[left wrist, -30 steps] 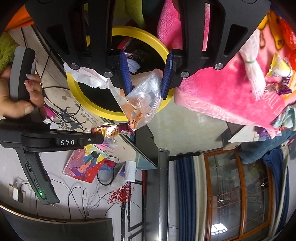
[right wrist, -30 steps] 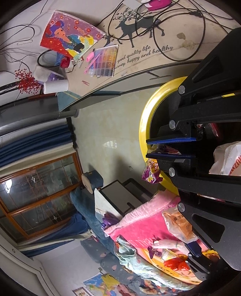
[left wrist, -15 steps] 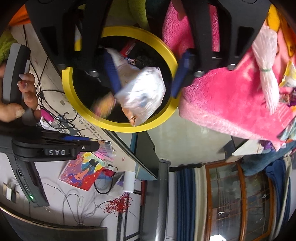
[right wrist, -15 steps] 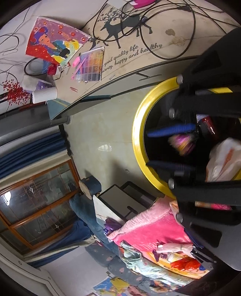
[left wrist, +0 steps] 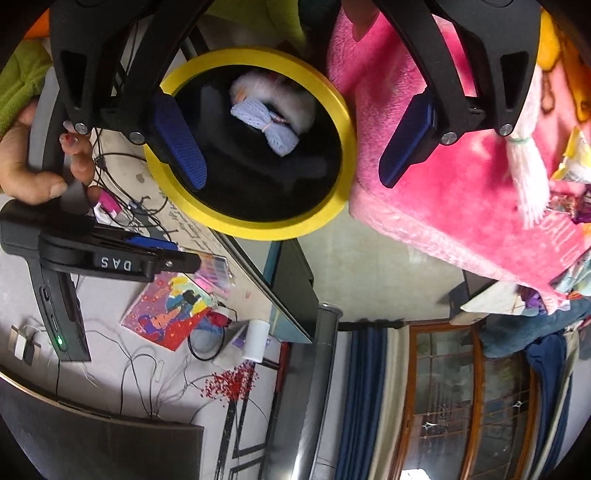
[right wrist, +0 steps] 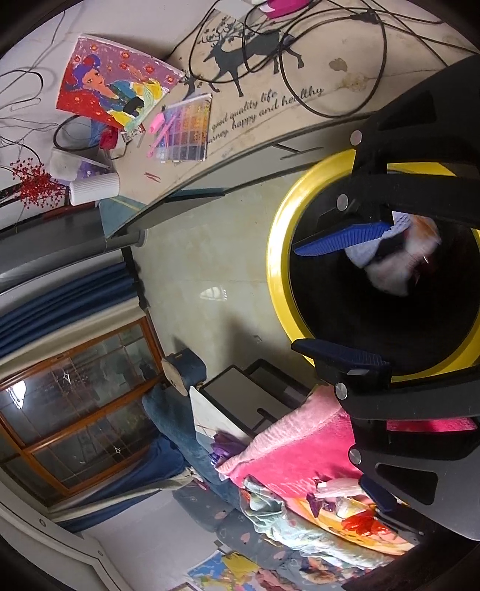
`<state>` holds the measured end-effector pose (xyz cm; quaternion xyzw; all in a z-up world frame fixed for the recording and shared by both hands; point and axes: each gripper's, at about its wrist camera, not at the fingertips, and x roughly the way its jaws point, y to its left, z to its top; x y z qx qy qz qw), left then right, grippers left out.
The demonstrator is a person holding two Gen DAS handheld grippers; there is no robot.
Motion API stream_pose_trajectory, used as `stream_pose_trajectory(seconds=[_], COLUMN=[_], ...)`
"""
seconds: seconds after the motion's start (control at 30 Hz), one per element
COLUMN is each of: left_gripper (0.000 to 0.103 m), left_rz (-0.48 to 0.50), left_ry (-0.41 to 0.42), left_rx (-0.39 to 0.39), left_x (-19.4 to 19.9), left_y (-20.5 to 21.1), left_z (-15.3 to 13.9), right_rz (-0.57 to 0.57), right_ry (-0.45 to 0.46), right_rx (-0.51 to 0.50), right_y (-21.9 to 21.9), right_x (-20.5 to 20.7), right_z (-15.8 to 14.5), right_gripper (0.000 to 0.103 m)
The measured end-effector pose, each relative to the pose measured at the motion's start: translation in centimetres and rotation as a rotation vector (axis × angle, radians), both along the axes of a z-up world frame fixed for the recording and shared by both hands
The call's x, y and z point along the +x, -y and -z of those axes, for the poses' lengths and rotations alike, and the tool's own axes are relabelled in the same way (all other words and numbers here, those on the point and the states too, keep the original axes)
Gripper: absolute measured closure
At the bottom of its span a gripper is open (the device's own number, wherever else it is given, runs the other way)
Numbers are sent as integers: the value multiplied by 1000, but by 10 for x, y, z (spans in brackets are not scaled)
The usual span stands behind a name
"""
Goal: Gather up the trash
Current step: 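Move both open tools back over the remaining trash on the blanket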
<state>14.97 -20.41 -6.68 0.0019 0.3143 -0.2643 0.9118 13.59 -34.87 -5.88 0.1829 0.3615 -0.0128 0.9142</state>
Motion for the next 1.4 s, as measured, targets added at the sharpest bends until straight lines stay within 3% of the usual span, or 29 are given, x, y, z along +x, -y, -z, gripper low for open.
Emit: stream_pose_trajectory(seconds=[0.27, 0.57, 0.8, 1.4], left_gripper=[11, 11, 11, 11], left_rz=[-92, -219, -297, -454], left_ry=[51, 114, 143, 160], left_rx=[-18, -21, -40, -62], left_x=[-8, -21, -28, -45], left_y=[-26, -66, -98, -161], left_z=[-19, -44, -59, -63], right_rz=[-38, -128, -210, -383], right_ry=[27, 79, 102, 147], right_rx=[-25, -65, -88, -124], right_y=[-14, -55, -92, -165], right_x=[-4, -14, -24, -44], right_z=[-10, -31, -42, -47], right_gripper=[57, 43, 39, 37])
